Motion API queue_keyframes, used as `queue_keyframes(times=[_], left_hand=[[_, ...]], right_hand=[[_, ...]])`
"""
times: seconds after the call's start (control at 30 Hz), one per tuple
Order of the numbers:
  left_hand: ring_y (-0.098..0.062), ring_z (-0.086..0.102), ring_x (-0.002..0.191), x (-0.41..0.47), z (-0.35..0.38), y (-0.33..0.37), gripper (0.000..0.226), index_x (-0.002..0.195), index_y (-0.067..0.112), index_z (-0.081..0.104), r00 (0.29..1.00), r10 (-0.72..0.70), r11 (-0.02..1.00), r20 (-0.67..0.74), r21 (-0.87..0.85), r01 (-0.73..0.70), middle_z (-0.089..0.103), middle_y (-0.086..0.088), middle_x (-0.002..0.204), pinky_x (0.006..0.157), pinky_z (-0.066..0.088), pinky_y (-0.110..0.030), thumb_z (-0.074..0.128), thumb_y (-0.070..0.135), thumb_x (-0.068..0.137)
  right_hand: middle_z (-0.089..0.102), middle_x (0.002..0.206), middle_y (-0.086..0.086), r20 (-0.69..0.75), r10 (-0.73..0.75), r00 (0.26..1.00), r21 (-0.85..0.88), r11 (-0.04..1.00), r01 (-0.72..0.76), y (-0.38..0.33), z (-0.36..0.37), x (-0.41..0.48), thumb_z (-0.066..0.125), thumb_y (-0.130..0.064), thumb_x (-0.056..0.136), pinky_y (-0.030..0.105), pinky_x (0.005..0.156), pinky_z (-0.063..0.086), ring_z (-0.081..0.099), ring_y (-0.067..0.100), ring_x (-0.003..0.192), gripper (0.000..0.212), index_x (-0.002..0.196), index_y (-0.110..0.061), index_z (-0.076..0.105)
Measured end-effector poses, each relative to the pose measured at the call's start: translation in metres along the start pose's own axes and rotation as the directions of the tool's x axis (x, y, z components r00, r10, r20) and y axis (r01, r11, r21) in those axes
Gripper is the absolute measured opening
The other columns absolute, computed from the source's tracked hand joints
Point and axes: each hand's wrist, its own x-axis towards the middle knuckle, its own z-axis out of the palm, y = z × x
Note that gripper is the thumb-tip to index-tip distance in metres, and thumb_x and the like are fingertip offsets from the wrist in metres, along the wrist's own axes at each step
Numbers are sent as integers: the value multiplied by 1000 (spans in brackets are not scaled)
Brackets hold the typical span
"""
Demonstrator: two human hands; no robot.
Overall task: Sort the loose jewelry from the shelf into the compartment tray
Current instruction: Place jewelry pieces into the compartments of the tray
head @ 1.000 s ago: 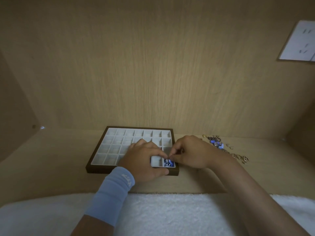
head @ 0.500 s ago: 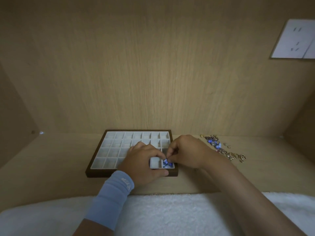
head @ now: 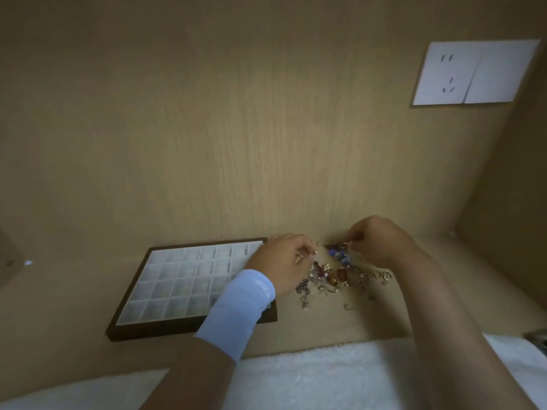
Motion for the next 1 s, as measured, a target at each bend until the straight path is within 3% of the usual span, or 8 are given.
queue_keyframes(times=[0.13,0.23,0.33,0.5,0.63,0.77,0.83,1.0], left_hand=[[-19,45,123,34,37,13,33,126,26,61,999,23,994,49,105,-28,57,4,128,106,37,-38,47,25,96],[-23,44,124,45,52,13,36,131,22,58,997,21,988,79,150,-32,56,0,131,107,36,-38,45,23,97],[-22,43,123,48,60,8,36,131,25,58,997,24,983,67,183,-36,56,2,131,106,35,-38,47,24,97],[-15,44,121,46,64,-4,33,125,30,62,999,38,990,17,132,-40,58,9,127,104,38,-32,49,25,95],[-12,47,118,45,63,-6,31,120,36,61,998,34,996,-56,79,-30,61,13,121,102,40,-33,56,28,91],[-7,57,109,44,54,-3,34,118,39,61,997,-53,986,-61,-160,42,67,16,110,98,46,-33,61,23,88],[-8,59,107,42,49,-4,32,116,40,62,996,-75,981,-47,-183,65,68,17,108,98,48,-35,62,26,87],[-8,65,91,33,26,-5,15,102,30,69,990,-133,937,-51,-333,108,71,11,96,84,50,-25,64,25,89]], right_hand=[[75,97,-10,64,14,998,67,998,-18,13,12,2,73,-31,76,29,81,55,68,14,90,30,104,-41,76],[73,86,-10,69,-5,998,85,996,-1,13,19,3,72,-36,81,25,71,48,65,12,83,17,96,-38,77],[73,83,-6,38,-1,999,59,998,-1,12,23,5,73,-43,82,26,69,44,66,14,83,17,93,-31,78],[69,84,-10,74,-1,997,111,994,-7,7,24,6,81,-33,74,26,69,46,65,13,84,11,81,-30,73],[71,67,-7,63,-24,998,263,965,7,9,26,8,77,-22,77,30,71,55,69,12,71,9,70,-25,72],[71,67,2,80,-94,992,622,782,24,2,22,4,68,4,87,26,57,54,67,10,53,16,83,-11,70],[68,71,7,112,-117,987,755,655,-8,-6,20,1,63,6,91,26,49,53,65,14,53,13,94,-5,66],[66,69,14,170,-228,959,905,421,-60,-24,11,-5,55,5,96,30,60,60,63,21,59,17,110,-3,62]])
